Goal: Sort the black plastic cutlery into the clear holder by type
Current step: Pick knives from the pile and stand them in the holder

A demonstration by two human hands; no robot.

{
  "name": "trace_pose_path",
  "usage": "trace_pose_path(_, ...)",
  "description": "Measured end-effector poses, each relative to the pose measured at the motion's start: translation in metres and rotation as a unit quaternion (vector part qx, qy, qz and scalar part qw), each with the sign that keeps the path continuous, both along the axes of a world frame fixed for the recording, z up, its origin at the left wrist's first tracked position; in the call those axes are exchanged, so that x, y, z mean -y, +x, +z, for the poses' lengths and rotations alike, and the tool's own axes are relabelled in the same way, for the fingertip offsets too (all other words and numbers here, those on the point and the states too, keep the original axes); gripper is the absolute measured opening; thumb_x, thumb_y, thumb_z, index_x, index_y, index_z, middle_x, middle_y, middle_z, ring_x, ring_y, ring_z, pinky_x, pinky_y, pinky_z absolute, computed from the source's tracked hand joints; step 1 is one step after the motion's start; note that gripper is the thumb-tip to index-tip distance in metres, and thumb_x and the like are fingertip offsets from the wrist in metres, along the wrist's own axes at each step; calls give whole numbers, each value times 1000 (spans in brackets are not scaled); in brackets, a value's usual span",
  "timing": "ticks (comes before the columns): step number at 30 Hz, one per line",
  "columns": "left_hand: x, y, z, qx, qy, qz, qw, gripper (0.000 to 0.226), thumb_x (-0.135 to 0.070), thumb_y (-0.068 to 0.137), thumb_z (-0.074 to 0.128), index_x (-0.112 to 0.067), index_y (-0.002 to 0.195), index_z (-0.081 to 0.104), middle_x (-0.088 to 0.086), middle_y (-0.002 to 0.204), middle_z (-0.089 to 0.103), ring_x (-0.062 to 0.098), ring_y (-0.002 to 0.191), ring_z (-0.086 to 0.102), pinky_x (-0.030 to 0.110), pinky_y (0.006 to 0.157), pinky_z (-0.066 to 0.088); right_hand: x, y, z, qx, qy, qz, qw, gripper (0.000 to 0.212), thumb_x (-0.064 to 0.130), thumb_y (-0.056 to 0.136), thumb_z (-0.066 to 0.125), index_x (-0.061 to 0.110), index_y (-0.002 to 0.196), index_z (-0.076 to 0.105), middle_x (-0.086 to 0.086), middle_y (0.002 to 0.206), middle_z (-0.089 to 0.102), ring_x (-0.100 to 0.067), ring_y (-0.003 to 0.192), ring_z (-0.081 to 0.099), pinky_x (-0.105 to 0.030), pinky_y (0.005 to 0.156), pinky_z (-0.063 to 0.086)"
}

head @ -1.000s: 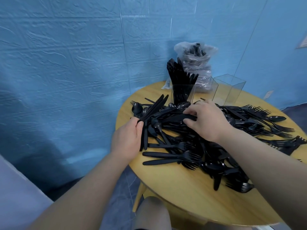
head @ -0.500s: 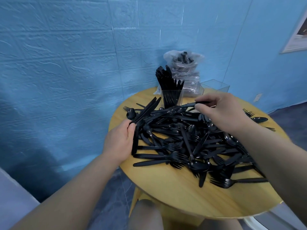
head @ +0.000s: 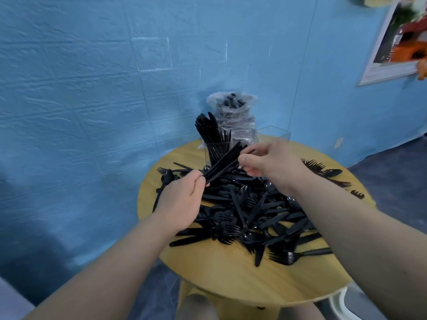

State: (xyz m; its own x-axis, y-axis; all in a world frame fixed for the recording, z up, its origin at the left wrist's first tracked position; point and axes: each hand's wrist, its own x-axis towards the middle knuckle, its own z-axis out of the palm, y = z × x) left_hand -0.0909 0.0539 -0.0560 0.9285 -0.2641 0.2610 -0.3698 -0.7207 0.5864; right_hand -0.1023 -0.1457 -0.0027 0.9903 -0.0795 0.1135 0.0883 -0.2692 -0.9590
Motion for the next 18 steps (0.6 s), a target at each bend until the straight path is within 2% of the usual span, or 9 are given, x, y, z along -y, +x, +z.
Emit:
trace_pose_path(2,3,-2,2,12,8,-8,1000,33,-37,101,26,-26,78,47,-1,63,57,15,52,46,40,60,42,0,-1,-4,-4,34,-27,999,8,9,82,73,11,82,65,-7,74,68,-19,71,66,-31,72,58)
trace_pose_path(4,6,-4,3,24,31,-22,999,34,-43,99,24,-26,86,51,1,76,67,15,55,52,39,62,46,-1,-3,-6,-5,73,-57,996,13,9,82,72,15,82,60,-6,74,65,-20,70,67,-32,73,58)
trace_pose_path(7,9,-3,3,37,79,-30,996,36,-42,100,23,-22,96,53,-2,68,61,14,57,52,35,59,41,-4,-4,-5,6,138,-53,989,13,6,86,67,15,79,61,-3,72,65,-16,67,66,-29,70,58)
trace_pose_path(9,9,-2,4,44,96,-40,994,33,-39,101,24,-21,95,51,-3,65,57,15,56,50,33,55,37,-5,-3,-5,15,142,-34,989,8,9,89,63,11,82,66,-1,73,68,-12,66,65,-25,69,57)
trace_pose_path(11,10,-2,7,50,111,-57,991,31,-37,102,24,-20,95,50,-4,63,52,16,57,50,33,54,34,-8,-2,-6,29,135,-35,990,13,14,90,62,12,79,68,2,69,70,-12,68,66,-25,69,57)
trace_pose_path(13,12,-3,10,55,128,-74,987,28,-35,102,25,-21,96,48,-5,64,51,14,59,50,31,53,33,-9,1,-7,53,117,-60,990,17,16,90,62,16,74,68,6,63,69,-10,65,65,-25,69,57)
trace_pose_path(15,15,-2,12,68,140,-74,985,26,-37,103,27,-23,89,44,-6,63,49,13,57,48,31,51,32,-11,3,-9,72,103,-86,988,18,17,90,63,16,72,68,6,60,67,-9,62,65,-26,67,58)
trace_pose_path(18,20,5,16,99,142,-61,983,30,-38,102,28,-22,80,39,-5,62,49,18,58,50,35,54,36,-12,7,-10,55,192,-87,976,15,19,90,64,13,77,68,4,66,67,-11,61,63,-25,64,54)
